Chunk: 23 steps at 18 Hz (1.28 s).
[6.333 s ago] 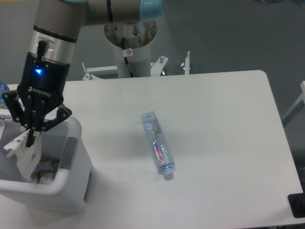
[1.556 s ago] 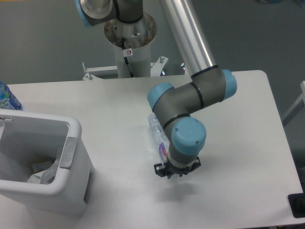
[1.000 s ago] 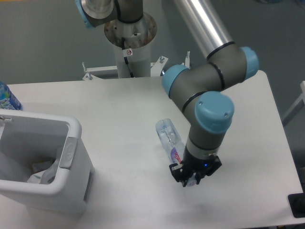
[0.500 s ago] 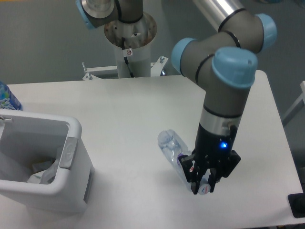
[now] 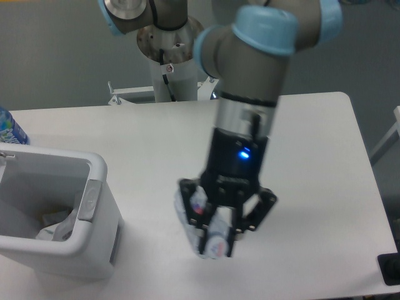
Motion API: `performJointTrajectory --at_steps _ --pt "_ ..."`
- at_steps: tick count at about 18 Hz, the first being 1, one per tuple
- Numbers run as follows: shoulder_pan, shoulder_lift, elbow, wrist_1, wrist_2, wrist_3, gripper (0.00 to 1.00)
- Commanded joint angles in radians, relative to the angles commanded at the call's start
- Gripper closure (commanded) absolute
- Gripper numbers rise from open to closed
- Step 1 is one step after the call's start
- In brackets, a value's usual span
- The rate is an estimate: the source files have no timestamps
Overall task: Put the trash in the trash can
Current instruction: 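Close on the bottle, lift it and carry it over the bin, then lower the bottle into the bin and open the gripper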
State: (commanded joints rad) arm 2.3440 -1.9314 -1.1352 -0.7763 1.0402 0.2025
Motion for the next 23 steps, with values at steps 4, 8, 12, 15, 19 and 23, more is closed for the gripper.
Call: performJointTrajectory --at_steps 4,8,12,15,19,23 --pt "-0.041 0.031 0.008 0.023 -0.045 -0.009 0.87" --pt "-0.087 0.037 0.017 0.068 -0.046 -0.032 0.87" --pt "-0.143 0.052 0.015 0.077 -0.045 -0.032 0.87" --pt "-0.181 0.043 0.005 0.081 -0.046 -0.032 0.86" --pt "-0.236 0.019 0.002 0.081 -0.046 -0.032 0.85" --pt "-0.253 -0.001 -0.011 0.088 -0.046 -0.028 0.8"
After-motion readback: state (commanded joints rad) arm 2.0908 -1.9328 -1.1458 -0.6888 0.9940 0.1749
